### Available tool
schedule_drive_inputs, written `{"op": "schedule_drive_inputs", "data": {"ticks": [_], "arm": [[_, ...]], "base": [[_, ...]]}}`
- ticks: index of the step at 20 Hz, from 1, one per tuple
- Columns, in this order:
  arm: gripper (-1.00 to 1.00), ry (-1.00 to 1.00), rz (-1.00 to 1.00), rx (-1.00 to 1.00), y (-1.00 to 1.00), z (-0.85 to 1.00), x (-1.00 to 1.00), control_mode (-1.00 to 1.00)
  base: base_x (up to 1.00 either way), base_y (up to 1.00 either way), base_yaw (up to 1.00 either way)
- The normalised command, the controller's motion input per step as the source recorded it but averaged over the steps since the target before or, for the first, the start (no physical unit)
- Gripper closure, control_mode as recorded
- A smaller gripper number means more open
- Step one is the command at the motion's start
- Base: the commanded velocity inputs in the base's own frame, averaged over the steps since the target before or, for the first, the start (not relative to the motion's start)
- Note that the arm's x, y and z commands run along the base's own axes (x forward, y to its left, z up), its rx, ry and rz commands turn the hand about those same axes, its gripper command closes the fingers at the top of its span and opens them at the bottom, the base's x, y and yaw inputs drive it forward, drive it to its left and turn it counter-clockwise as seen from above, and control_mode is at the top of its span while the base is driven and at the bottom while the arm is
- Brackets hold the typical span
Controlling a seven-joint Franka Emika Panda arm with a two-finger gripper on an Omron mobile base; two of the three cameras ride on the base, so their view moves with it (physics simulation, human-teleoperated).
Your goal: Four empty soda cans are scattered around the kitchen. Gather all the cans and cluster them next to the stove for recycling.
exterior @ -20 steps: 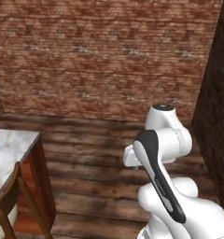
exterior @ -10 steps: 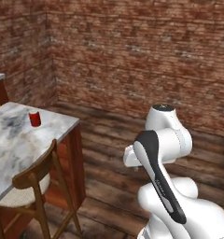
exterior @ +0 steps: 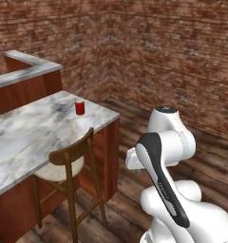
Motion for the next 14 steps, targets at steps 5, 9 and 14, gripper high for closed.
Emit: {"op": "schedule_drive_inputs", "data": {"ticks": [5,9,14], "arm": [[-1.00,0.00,0.00,0.00,0.00,0.00,0.00,1.00],[-1.00,0.00,0.00,0.00,0.00,0.00,0.00,1.00],[-1.00,0.00,0.00,0.00,0.00,0.00,0.00,1.00]], "base": [[0.33,-0.13,0.42],[0.67,-0.27,0.26],[0.59,-0.42,0.25]]}}
